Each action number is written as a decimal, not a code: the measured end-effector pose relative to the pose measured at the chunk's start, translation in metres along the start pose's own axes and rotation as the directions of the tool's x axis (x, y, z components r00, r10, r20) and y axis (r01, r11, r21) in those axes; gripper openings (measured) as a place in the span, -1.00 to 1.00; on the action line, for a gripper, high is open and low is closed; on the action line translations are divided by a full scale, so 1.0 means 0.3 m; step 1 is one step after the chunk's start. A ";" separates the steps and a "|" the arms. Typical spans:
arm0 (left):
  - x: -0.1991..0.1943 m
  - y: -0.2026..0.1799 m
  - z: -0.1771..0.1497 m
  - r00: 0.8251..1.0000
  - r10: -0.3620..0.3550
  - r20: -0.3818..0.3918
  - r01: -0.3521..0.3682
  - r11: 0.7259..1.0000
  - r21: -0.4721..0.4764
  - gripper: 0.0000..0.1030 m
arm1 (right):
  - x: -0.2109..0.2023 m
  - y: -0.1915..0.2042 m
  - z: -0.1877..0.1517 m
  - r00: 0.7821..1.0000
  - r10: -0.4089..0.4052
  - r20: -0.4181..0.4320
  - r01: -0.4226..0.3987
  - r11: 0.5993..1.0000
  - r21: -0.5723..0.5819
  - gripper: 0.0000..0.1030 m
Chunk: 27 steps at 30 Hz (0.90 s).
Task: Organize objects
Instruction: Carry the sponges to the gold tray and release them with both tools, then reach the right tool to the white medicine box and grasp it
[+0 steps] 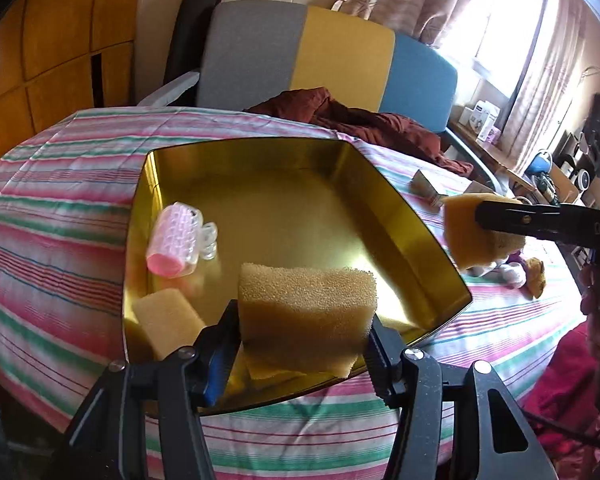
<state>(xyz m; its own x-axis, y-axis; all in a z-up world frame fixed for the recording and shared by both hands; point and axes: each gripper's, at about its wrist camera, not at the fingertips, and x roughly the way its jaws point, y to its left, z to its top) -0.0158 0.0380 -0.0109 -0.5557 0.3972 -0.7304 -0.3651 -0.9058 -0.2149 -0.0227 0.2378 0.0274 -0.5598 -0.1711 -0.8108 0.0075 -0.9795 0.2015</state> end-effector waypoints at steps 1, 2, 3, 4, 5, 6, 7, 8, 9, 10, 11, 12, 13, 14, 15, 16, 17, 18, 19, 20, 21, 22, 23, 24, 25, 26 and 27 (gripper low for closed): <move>-0.002 0.006 -0.002 1.000 0.008 0.004 -0.008 1.000 -0.003 0.23 | 0.016 0.008 -0.002 1.000 0.004 -0.011 -0.004 1.000 0.000 0.46; -0.008 0.014 -0.003 1.000 0.016 0.010 -0.016 1.000 -0.007 0.37 | 0.036 0.022 -0.004 1.000 0.006 -0.026 -0.006 1.000 -0.007 0.47; -0.016 0.021 -0.003 0.999 0.025 0.020 -0.024 1.000 -0.014 0.47 | 0.047 0.033 -0.009 0.999 0.008 -0.038 -0.008 1.000 -0.015 0.49; -0.024 0.029 -0.001 0.999 0.028 0.030 -0.027 0.999 -0.021 0.50 | 0.063 0.044 -0.014 0.999 0.011 -0.052 -0.012 1.000 -0.025 0.53; -0.031 0.037 0.000 0.999 0.029 0.037 -0.028 0.999 -0.028 0.54 | 0.076 0.050 -0.020 0.998 0.010 -0.063 -0.012 0.999 -0.030 0.56; -0.040 0.044 0.002 0.999 0.030 0.045 -0.029 0.999 -0.034 0.54 | 0.084 0.049 -0.026 0.997 0.011 -0.071 -0.013 0.999 -0.030 0.58; -0.046 0.050 0.005 0.998 0.034 0.051 -0.033 0.999 -0.038 0.54 | 0.089 0.050 -0.032 0.997 0.015 -0.076 -0.017 0.999 -0.028 0.60; -0.050 0.056 0.008 0.998 0.040 0.055 -0.038 0.998 -0.041 0.54 | 0.093 0.050 -0.038 0.997 0.020 -0.080 -0.023 0.999 -0.027 0.62; -0.054 0.063 0.009 0.997 0.047 0.059 -0.045 0.998 -0.046 0.54 | 0.093 0.050 -0.046 0.996 0.025 -0.081 -0.027 0.999 -0.028 0.62; -0.055 0.069 0.015 0.997 0.050 0.060 -0.047 0.998 -0.051 0.54 | 0.094 0.050 -0.053 0.996 0.029 -0.080 -0.031 0.999 -0.027 0.62; -0.056 0.075 0.017 0.997 0.053 0.060 -0.049 0.997 -0.058 0.54 | 0.093 0.048 -0.058 0.996 0.034 -0.078 -0.035 0.999 -0.023 0.63; -0.057 0.079 0.019 0.997 0.058 0.059 -0.054 0.996 -0.065 0.54 | 0.090 0.044 -0.062 0.997 0.035 -0.075 -0.037 0.999 -0.017 0.63; -0.058 0.082 0.021 0.996 0.066 0.059 -0.062 0.995 -0.072 0.55 | 0.088 0.039 -0.065 0.997 0.035 -0.071 -0.036 0.999 -0.009 0.63; -0.060 0.084 0.023 0.995 0.076 0.060 -0.071 0.994 -0.080 0.59 | 0.085 0.035 -0.068 0.997 0.030 -0.066 -0.031 1.000 -0.005 0.63; -0.062 0.088 0.025 0.994 0.089 0.061 -0.083 0.993 -0.089 0.66 | 0.083 0.037 -0.069 0.998 0.025 -0.061 -0.026 1.000 -0.004 0.63; -0.066 0.090 0.027 0.993 0.103 0.065 -0.096 0.990 -0.099 0.69 | 0.078 0.037 -0.072 0.998 0.020 -0.053 -0.020 1.000 -0.004 0.63; -0.071 0.090 0.030 0.991 0.113 0.070 -0.106 0.989 -0.104 0.70 | 0.073 0.038 -0.075 0.999 0.015 -0.044 -0.015 1.000 -0.005 0.63; -0.076 0.090 0.033 0.989 0.126 0.075 -0.117 0.987 -0.107 0.70 | 0.069 0.041 -0.077 0.999 0.011 -0.037 -0.011 1.000 -0.006 0.63; -0.082 0.090 0.036 0.987 0.138 0.081 -0.129 0.986 -0.106 0.71 | 0.066 0.043 -0.078 1.000 0.007 -0.029 -0.007 1.000 -0.007 0.63; -0.087 0.088 0.040 0.985 0.152 0.087 -0.143 0.984 -0.102 0.74 | 0.061 0.048 -0.081 1.000 0.000 -0.019 0.000 1.000 -0.010 0.63; -0.093 0.084 0.044 0.981 0.169 0.094 -0.160 0.982 -0.098 0.79 | 0.057 0.052 -0.083 1.000 -0.007 -0.008 0.007 1.000 -0.016 0.63; -0.100 0.081 0.047 0.978 0.183 0.101 -0.174 0.980 -0.094 0.81 | 0.053 0.056 -0.085 1.000 -0.012 0.001 0.012 1.000 -0.021 0.63; -0.107 0.077 0.050 0.975 0.192 0.110 -0.183 0.979 -0.089 0.83 | 0.050 0.062 -0.087 1.000 -0.017 0.011 0.018 0.999 -0.027 0.63; -0.115 0.072 0.052 0.973 0.197 0.117 -0.188 0.979 -0.084 0.84 | 0.046 0.068 -0.090 1.000 -0.023 0.021 0.024 0.999 -0.034 0.63; -0.121 0.068 0.054 0.972 0.202 0.124 -0.193 0.978 -0.079 0.84 | 0.044 0.074 -0.092 0.999 -0.026 0.028 0.027 0.999 -0.039 0.63; -0.126 0.064 0.058 0.970 0.206 0.129 -0.198 0.977 -0.075 0.85 | 0.042 0.079 -0.094 0.999 -0.027 0.033 0.028 0.999 -0.044 0.63; -0.130 0.060 0.060 0.969 0.210 0.133 -0.202 0.977 -0.071 0.85 | 0.039 0.082 -0.096 0.999 -0.028 0.038 0.030 0.998 -0.049 0.63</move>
<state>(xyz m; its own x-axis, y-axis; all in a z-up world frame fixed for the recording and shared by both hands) -0.0141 0.0087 0.0255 -0.7143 0.2143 -0.6662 -0.1918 -0.9755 -0.1082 -0.0053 0.2086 0.0070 -0.5909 -0.1393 -0.7947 0.0311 -0.9882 0.1501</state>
